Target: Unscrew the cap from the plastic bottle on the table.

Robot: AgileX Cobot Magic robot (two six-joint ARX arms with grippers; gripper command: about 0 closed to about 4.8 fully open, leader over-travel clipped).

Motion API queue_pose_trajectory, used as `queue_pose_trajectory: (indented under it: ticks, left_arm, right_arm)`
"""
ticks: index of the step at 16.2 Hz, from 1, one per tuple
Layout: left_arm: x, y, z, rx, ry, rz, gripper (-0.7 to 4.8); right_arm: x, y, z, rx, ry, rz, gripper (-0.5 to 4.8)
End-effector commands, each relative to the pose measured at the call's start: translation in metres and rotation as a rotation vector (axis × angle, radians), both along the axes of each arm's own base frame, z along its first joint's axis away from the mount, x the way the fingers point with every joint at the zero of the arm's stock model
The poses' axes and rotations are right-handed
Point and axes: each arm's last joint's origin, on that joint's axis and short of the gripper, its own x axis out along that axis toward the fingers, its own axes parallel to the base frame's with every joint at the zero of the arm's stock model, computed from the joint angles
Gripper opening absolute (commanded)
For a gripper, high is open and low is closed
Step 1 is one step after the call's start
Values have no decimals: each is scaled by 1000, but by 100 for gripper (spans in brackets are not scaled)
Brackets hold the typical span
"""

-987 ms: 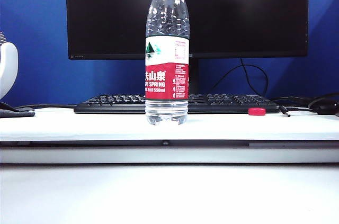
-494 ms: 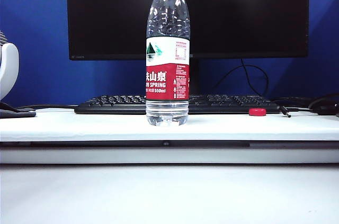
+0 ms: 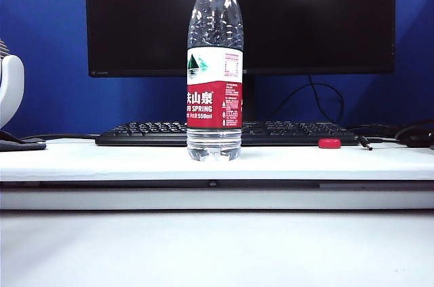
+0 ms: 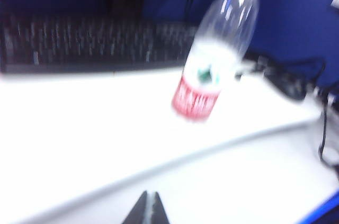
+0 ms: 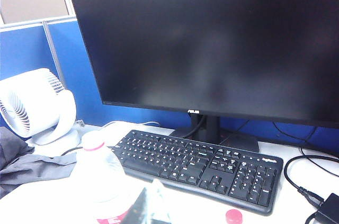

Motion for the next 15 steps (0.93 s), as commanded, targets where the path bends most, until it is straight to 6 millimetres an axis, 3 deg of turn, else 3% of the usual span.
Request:
queue_pose_trajectory:
  ticks: [1,8,12,15]
  left_arm:
    - [-1,1,-4,23,52,-2,-2]
    - [-2,2,-3,25,31,22,-5]
    - [21,10,-8,48,-275,298,-4]
    - [31,16,-24,24,-305,390,-4]
  right_arm:
    - [0,0,2,9,-7,1,-3]
    - [0,0,2,9,-7,1,-3]
    - [0,0,2,9,-7,1,-3]
    - [0,0,2,9,-7,1,-3]
